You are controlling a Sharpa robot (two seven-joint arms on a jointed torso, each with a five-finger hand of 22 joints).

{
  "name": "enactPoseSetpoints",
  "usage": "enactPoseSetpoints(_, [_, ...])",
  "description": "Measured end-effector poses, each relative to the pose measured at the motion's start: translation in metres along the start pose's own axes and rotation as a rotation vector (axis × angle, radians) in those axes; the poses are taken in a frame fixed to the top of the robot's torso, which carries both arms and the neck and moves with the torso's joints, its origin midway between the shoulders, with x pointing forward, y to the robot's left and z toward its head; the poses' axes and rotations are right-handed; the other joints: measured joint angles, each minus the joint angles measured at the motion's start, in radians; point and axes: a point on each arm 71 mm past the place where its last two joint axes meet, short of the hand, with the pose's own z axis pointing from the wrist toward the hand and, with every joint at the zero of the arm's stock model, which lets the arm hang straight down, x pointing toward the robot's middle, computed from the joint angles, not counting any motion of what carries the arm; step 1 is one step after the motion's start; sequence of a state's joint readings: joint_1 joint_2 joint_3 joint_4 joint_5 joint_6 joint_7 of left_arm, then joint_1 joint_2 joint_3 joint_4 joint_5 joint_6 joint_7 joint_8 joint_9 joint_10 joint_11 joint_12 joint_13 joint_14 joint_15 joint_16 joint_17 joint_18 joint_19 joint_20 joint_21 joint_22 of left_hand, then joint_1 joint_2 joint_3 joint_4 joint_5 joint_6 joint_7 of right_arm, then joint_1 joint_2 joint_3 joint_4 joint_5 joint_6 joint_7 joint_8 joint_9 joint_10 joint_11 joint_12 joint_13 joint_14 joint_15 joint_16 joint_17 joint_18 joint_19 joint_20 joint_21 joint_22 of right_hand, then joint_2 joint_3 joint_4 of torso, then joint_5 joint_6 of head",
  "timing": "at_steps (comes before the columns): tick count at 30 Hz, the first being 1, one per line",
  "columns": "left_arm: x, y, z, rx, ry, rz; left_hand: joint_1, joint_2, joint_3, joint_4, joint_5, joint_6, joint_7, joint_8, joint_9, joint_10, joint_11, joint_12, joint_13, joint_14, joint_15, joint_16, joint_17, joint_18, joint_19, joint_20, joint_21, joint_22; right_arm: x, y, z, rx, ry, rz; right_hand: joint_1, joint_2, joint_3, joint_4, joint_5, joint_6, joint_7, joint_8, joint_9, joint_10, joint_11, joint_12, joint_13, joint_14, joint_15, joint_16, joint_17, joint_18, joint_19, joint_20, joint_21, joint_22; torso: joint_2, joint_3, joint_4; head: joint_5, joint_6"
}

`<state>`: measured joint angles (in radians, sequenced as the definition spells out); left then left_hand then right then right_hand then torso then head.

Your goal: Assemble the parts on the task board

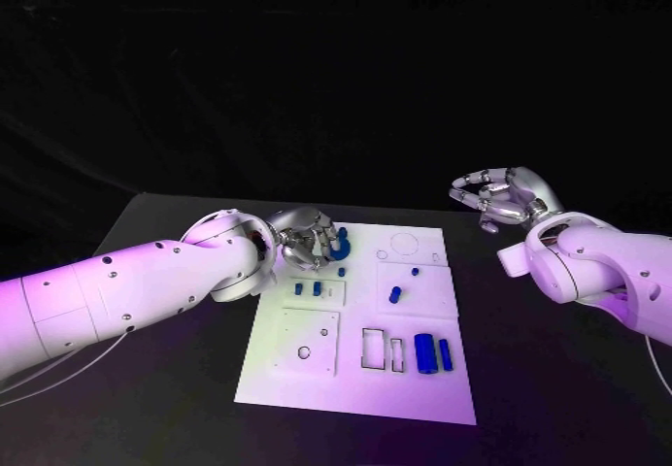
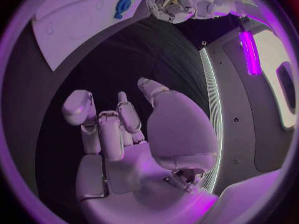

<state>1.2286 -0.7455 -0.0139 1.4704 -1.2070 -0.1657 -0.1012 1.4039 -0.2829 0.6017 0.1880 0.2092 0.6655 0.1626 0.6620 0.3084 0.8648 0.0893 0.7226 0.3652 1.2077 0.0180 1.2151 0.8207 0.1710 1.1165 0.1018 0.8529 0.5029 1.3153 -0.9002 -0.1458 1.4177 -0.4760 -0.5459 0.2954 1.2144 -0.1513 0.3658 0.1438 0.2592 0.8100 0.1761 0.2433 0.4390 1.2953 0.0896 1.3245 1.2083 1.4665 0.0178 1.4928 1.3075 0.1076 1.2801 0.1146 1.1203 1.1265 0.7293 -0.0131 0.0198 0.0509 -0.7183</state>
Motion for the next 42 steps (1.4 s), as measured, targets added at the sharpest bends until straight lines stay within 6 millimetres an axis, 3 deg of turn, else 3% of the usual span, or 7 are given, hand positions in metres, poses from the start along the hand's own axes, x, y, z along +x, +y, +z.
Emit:
enactPoseSetpoints(6, [0.012, -0.005, 0.009, 0.083, -0.014, 0.09, 0.0, 0.0, -0.04, -0.029, -0.009, 0.036, -0.004, -0.059, -0.044, -0.009, 0.002, -0.062, -0.062, 0.022, 0.001, 0.035, 0.023, 0.0, 0.006, 0.006, 0.013, 0.009, 0.001, 0.0, 0.0, -0.001, 0.001, 0.001, -0.004, 0.004, 0.0, 0.0, 0.0, 0.0, 0.0, 0.0, 0.0, 0.0, 0.0, 0.0, -0.005, 0.0, 0.0, 0.0, -0.001, 0.0, 0.0, 0.0, -0.004, -0.004, 0.001, -0.0006, -0.0004, -0.004, 0.002])
enactPoseSetpoints(12, [0.02, -0.008, 0.014, 0.122, -0.01, 0.173, -0.006, -0.006, -0.089, -0.038, -0.009, 0.051, -0.003, -0.092, -0.067, -0.025, 0.011, -0.093, -0.099, 0.034, 0.007, 0.067, 0.03, 0.0, 0.01, 0.01, 0.033, 0.023, 0.001, 0.001, 0.0, -0.002, 0.002, 0.002, -0.004, 0.004, 0.0, 0.0, 0.0, 0.0, 0.0, 0.0, 0.0, 0.0, 0.0, 0.0, -0.005, 0.0, 0.0, 0.0, -0.001, 0.0, 0.0, 0.0, -0.004, -0.004, 0.002, -0.0007, -0.0008, -0.006, 0.001])
enactPoseSetpoints(24, [0.025, -0.012, 0.021, 0.129, -0.002, 0.266, -0.005, -0.005, -0.105, -0.043, -0.009, 0.084, -0.02, -0.119, -0.087, -0.034, 0.013, -0.116, -0.135, 0.054, 0.011, 0.101, 0.044, 0.0, 0.013, 0.013, 0.061, 0.043, 0.002, 0.001, 0.0, -0.003, 0.004, 0.004, -0.004, 0.004, 0.0, 0.0, 0.0, 0.0, 0.0, 0.0, 0.0, 0.0, 0.0, 0.0, -0.005, 0.0, 0.0, 0.0, -0.005, 0.0, 0.0, 0.0, -0.009, -0.006, 0.0, 0.0006, 0.0007, -0.007, -0.003])
enactPoseSetpoints(42, [0.032, -0.008, 0.031, 0.053, 0.068, 0.328, 0.019, 0.019, -0.081, -0.047, -0.009, 0.134, -0.027, -0.149, -0.106, -0.021, 0.011, -0.119, -0.169, 0.059, 0.005, 0.134, 0.047, 0.0, 0.01, 0.015, 0.093, 0.065, 0.003, 0.001, 0.0, -0.003, 0.005, 0.005, -0.004, 0.004, 0.0, 0.0, 0.0, 0.0, 0.0, 0.0, 0.0, 0.0, 0.0, 0.0, -0.005, 0.0, 0.0, 0.0, -0.005, 0.0, 0.0, 0.0, -0.009, -0.006, 0.0, 0.0012, -0.0001, -0.007, -0.005])
